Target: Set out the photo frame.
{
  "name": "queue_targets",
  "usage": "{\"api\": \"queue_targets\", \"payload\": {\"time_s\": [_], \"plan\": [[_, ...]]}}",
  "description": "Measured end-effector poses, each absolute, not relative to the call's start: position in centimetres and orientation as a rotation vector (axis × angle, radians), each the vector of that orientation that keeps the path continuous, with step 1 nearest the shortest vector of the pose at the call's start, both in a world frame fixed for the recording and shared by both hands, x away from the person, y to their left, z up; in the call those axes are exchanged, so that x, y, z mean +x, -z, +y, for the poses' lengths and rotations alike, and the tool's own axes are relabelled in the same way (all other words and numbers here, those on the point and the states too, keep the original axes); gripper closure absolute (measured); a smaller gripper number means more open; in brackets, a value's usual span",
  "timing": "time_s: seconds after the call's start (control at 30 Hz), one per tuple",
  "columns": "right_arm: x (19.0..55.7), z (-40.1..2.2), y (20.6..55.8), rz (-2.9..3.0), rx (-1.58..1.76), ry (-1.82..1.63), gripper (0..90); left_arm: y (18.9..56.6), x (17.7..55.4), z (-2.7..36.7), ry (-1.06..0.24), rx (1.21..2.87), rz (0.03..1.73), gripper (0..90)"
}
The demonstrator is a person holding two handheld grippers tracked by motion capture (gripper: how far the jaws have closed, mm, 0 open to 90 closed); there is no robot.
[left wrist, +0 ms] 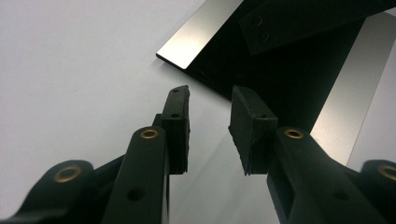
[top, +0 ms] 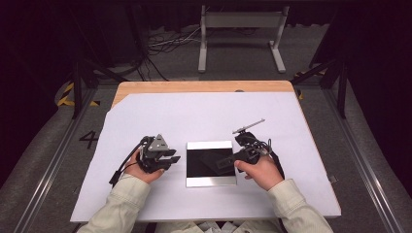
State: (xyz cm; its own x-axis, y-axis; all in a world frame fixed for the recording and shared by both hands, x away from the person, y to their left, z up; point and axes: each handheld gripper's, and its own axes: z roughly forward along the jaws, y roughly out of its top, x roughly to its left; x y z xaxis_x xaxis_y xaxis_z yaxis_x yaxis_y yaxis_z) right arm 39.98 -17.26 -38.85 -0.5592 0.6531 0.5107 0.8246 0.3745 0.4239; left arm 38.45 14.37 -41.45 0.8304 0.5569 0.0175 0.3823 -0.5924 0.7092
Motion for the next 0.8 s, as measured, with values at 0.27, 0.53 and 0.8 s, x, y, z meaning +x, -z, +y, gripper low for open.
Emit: {"api": "queue_targets", "payload": {"time_s": [0.27, 0.53, 0.8], "plan": [[39.4, -17.4, 38.1, -2.403, -1.286, 0.975, 62.9, 41.5, 38.5, 14.4, -0.310, 2.272, 0.684, 68.2], [38.8, -17.7, 37.5, -2.395, -1.243, 0.994, 71.5, 41.4, 38.4, 14.5, -0.315, 2.267, 0.689, 68.2], [38.3, -18.4, 37.3, -2.340, -1.164, 1.063, 79.6, 40.7, 38.8, 16.2, -0.347, 2.197, 0.765, 68.2]]}}
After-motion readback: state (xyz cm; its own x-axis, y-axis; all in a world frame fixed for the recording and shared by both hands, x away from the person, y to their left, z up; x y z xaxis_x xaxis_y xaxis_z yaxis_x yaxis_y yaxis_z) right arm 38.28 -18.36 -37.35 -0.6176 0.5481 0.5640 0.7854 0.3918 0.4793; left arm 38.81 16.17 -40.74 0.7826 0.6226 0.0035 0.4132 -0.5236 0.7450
